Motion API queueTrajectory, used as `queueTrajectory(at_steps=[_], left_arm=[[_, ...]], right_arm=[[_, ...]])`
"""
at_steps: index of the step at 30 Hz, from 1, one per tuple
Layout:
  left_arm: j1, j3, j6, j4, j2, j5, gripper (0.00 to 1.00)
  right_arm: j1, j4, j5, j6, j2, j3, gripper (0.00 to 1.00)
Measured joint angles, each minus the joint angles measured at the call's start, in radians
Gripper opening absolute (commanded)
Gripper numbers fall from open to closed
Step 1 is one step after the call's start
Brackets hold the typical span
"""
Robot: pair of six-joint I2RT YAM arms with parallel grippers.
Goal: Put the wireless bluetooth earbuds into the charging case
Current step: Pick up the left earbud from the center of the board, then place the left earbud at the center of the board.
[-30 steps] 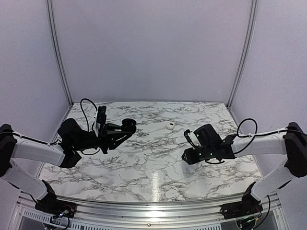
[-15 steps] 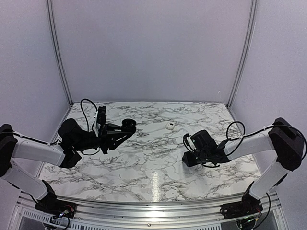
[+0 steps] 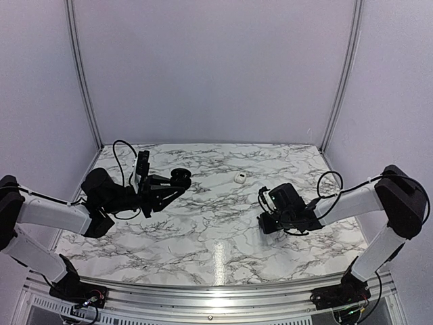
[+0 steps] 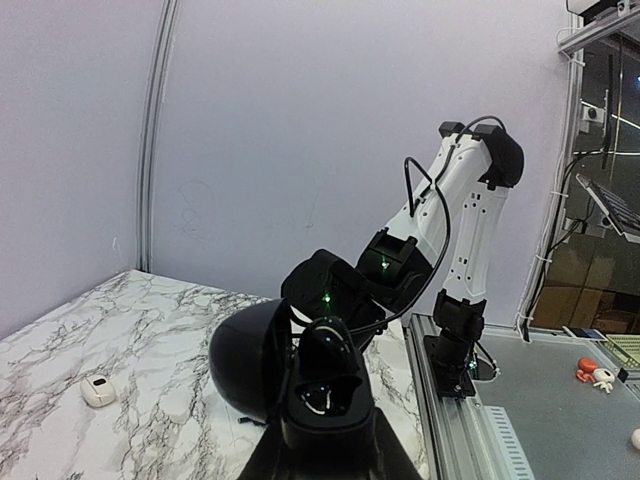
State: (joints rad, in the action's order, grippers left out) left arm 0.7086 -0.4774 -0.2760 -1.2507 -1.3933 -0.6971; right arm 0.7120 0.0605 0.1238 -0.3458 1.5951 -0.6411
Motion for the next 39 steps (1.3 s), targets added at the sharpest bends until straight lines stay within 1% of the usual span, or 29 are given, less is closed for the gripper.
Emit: queueTrajectory(at_steps=[5, 11, 17, 25, 27, 30, 36, 39], left_arm=[[0.000, 0.000, 0.000, 0.000, 0.000, 0.000, 0.03], [-0.003, 0.002, 0.000, -0.001, -0.011, 0.000, 0.03], [-0.010, 0.010, 0.003, -0.001, -0.018, -0.001, 0.03], [-0.014, 0.020, 0.015, 0.000, -0.034, -0.007, 0.03], [-0.018, 0.024, 0.028, 0.008, -0.036, -0.016, 0.03], [-0.021, 0.024, 0.061, 0.041, -0.037, -0.031, 0.02], [-0.022, 0.025, 0.196, 0.227, -0.018, -0.051, 0.02], [-0.022, 0.025, 0.245, 0.290, -0.010, -0.051, 0.01]], right_arm=[[-0.002, 0.013, -0.018, 0.022, 0.000, 0.005, 0.05], [-0.004, 0.010, -0.039, 0.062, -0.006, 0.005, 0.00], [-0.003, -0.054, -0.074, 0.134, -0.060, -0.005, 0.00], [0.016, -0.143, -0.124, 0.269, -0.192, -0.098, 0.00], [0.040, -0.171, -0.124, 0.318, -0.218, -0.131, 0.00], [0.112, -0.225, -0.095, 0.407, -0.256, -0.204, 0.00], [0.258, -0.318, -0.016, 0.564, -0.303, -0.347, 0.00], [0.294, -0.357, 0.010, 0.618, -0.309, -0.397, 0.00]])
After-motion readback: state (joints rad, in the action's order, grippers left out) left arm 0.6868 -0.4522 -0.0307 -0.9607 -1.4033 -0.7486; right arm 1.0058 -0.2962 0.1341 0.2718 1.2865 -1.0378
